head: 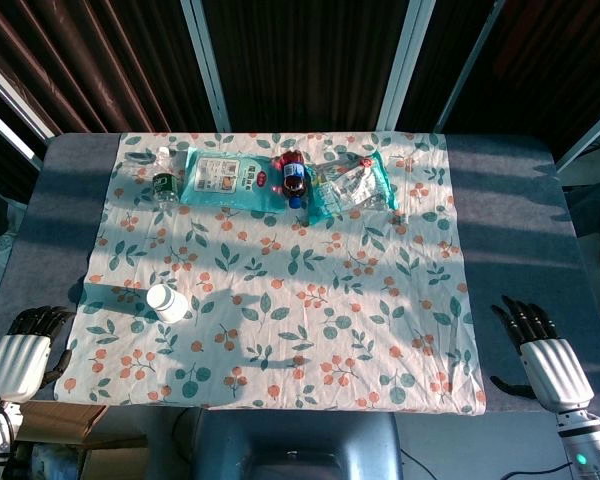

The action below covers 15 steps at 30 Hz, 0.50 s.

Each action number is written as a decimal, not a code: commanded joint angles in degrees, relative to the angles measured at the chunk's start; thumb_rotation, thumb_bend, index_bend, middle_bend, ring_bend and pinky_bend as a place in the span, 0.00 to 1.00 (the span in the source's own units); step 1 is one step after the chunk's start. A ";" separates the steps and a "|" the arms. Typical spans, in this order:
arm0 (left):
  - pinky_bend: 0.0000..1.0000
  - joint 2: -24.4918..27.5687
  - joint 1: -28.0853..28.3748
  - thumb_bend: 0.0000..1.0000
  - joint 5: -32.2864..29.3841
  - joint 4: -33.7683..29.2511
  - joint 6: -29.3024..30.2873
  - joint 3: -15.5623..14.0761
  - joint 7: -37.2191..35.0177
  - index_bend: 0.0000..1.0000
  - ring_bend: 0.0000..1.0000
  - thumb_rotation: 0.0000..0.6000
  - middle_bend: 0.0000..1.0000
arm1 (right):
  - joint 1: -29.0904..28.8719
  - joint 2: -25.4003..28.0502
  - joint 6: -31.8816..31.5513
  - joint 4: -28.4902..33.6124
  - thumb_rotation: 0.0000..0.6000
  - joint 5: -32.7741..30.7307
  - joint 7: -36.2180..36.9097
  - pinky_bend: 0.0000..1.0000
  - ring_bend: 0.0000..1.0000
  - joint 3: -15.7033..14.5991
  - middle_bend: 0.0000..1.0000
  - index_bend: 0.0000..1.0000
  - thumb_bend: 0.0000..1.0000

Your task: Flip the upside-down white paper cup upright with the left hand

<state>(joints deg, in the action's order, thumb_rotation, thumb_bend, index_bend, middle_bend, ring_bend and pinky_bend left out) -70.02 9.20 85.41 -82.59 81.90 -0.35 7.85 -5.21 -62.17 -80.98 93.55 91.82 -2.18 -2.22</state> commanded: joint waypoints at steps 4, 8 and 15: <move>0.18 -0.02 -0.24 0.38 -0.20 -0.05 -0.02 0.18 0.26 0.24 0.16 1.00 0.20 | -0.20 -0.10 0.51 0.04 1.00 -0.10 -0.26 0.14 0.00 -0.01 0.00 0.00 0.18; 0.19 -0.51 -0.38 0.38 -0.18 -0.07 0.53 0.66 0.36 0.19 0.15 1.00 0.17 | -0.13 -0.02 0.32 0.05 1.00 0.00 -0.03 0.14 0.00 0.00 0.00 0.00 0.18; 0.17 -2.49 1.36 0.37 -0.22 -1.08 -1.28 1.94 -0.13 0.00 0.00 1.00 0.00 | -0.07 0.07 0.05 -0.02 1.00 0.51 0.55 0.14 0.00 -0.13 0.00 0.00 0.18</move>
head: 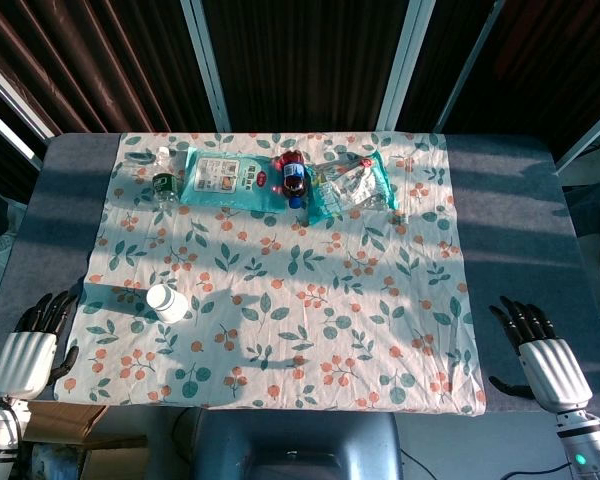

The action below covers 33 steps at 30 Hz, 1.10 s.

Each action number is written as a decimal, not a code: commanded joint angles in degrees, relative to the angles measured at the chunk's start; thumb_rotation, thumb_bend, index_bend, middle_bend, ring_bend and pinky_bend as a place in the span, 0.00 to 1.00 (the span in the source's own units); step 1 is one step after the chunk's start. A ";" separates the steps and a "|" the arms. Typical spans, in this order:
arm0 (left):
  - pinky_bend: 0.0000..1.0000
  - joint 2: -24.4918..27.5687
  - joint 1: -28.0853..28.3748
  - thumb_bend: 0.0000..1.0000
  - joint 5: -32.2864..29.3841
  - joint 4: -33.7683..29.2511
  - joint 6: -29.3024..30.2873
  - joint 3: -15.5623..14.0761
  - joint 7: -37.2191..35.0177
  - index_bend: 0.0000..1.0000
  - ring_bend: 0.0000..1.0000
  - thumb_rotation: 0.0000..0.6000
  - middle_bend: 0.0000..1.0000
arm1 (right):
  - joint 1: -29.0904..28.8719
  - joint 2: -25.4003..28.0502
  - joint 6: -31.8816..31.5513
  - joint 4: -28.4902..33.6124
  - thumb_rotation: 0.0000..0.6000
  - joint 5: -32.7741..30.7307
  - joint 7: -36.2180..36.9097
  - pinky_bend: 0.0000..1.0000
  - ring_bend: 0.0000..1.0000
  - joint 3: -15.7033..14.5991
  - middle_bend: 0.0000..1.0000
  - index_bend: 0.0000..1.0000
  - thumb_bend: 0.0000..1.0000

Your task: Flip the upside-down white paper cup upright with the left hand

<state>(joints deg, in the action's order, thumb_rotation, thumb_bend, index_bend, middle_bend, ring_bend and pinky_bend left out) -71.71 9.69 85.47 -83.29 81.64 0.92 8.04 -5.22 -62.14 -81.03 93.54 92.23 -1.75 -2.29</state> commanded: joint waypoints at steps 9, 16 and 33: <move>0.12 -4.20 6.55 0.36 -5.49 -1.54 -10.39 4.11 -0.80 0.00 0.00 1.00 0.00 | 0.39 0.64 -1.62 -0.40 1.00 2.57 1.92 0.14 0.00 -0.83 0.00 0.00 0.18; 0.12 -7.60 9.69 0.36 -10.34 -2.32 -15.10 7.03 -3.93 0.00 0.00 1.00 0.00 | 0.69 0.82 -2.70 -1.06 1.00 4.04 3.17 0.14 0.00 -1.30 0.00 0.00 0.18; 0.12 -14.51 13.23 0.35 -15.14 2.17 -18.76 9.39 -8.88 0.00 0.00 1.00 0.00 | 0.49 1.02 -2.50 -1.27 1.00 4.44 3.88 0.14 0.00 -1.44 0.00 0.00 0.18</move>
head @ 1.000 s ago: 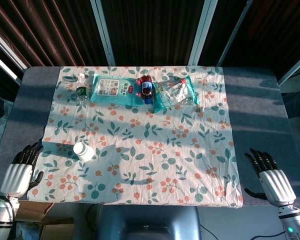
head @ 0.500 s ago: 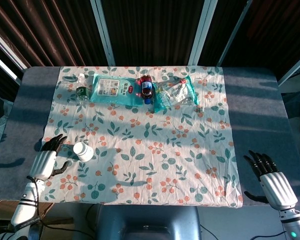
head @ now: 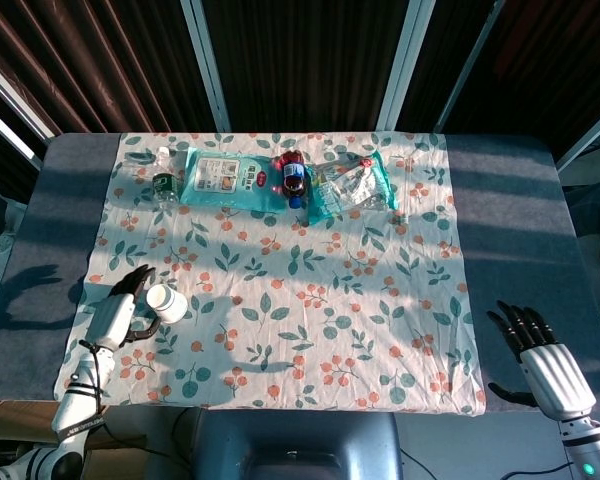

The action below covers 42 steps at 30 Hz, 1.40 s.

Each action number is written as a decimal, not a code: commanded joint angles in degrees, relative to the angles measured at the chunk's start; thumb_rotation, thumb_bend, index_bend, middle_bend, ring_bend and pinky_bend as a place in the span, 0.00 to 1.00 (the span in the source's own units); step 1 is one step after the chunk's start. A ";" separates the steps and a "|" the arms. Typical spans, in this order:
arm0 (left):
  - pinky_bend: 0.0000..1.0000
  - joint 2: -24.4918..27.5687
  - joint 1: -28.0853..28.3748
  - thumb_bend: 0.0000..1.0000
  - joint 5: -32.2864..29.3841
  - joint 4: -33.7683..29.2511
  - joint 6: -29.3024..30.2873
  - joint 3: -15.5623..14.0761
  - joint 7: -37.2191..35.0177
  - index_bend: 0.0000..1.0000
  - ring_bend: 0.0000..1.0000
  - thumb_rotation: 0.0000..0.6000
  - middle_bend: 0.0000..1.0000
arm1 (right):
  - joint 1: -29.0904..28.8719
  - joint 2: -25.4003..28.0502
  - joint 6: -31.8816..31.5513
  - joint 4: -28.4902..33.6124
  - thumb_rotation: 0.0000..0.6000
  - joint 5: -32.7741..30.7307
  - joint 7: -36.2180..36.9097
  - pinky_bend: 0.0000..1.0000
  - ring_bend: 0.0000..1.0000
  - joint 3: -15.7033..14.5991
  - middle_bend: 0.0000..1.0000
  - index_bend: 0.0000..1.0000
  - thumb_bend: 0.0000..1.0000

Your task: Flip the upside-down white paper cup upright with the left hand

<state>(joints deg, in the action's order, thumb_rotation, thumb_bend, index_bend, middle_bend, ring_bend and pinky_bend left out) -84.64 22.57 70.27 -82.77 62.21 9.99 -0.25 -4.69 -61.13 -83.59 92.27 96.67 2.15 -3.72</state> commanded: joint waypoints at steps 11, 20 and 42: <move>0.13 -7.95 1.24 0.34 0.97 10.50 1.90 0.42 -4.14 0.04 0.08 1.00 0.08 | -0.18 0.14 0.28 0.03 1.00 0.02 0.21 0.14 0.00 -0.05 0.00 0.00 0.18; 0.13 -7.60 1.23 0.34 1.23 9.56 1.30 -0.09 -5.46 0.08 0.12 1.00 0.13 | -0.31 0.06 0.60 0.09 1.00 -0.27 -0.02 0.14 0.00 0.06 0.00 0.00 0.18; 0.33 -6.87 0.93 0.35 1.05 8.43 1.26 -0.16 -7.37 0.25 0.37 1.00 0.35 | -0.55 0.26 1.16 0.34 1.00 -0.88 0.09 0.14 0.00 0.22 0.00 0.00 0.18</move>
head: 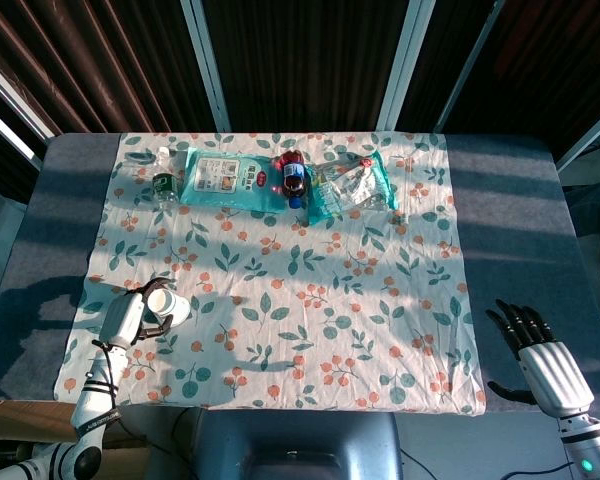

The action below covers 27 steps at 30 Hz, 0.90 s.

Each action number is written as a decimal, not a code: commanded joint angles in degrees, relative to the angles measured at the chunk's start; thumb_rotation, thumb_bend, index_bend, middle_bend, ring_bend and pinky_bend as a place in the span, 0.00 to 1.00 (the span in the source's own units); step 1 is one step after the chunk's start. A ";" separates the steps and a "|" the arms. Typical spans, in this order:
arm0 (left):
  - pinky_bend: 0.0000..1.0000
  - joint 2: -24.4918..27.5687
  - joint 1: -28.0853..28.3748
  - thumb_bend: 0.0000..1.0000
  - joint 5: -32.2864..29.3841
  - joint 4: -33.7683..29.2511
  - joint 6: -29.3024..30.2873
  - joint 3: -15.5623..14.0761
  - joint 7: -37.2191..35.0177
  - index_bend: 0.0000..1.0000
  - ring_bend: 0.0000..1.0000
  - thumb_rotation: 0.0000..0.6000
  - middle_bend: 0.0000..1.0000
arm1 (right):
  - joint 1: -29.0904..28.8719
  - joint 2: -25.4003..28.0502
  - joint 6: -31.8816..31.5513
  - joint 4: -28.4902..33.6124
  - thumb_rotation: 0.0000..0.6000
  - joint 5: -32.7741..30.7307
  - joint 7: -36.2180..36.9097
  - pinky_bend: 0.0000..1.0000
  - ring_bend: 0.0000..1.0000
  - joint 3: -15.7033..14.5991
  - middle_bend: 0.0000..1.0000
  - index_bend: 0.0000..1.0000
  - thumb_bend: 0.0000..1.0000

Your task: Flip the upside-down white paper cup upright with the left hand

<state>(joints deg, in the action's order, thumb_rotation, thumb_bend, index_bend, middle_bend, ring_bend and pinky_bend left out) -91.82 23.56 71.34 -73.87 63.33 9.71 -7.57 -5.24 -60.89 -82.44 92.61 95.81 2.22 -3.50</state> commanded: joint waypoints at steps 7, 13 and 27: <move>0.35 1.12 -1.71 0.35 0.67 -5.94 3.93 2.58 -8.60 0.25 0.37 1.00 0.35 | -0.06 0.03 0.16 0.05 1.00 -0.04 -0.04 0.14 0.00 -0.02 0.00 0.00 0.18; 0.40 -0.51 -3.70 0.35 1.30 -7.97 6.19 5.20 -26.01 0.25 0.37 1.00 0.35 | -0.08 0.01 0.27 0.09 1.00 -0.11 -0.18 0.14 0.00 -0.05 0.00 0.00 0.18; 0.31 -7.62 -4.59 0.35 0.62 2.17 5.08 2.81 -29.50 0.16 0.29 1.00 0.30 | -0.10 0.00 0.29 0.11 1.00 -0.19 -0.23 0.14 0.00 -0.02 0.00 0.00 0.18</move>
<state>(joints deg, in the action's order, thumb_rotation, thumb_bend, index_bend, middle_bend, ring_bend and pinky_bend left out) -98.97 19.05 72.07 -72.26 68.79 12.86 -37.07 -5.33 -60.88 -82.15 92.71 95.62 1.99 -3.52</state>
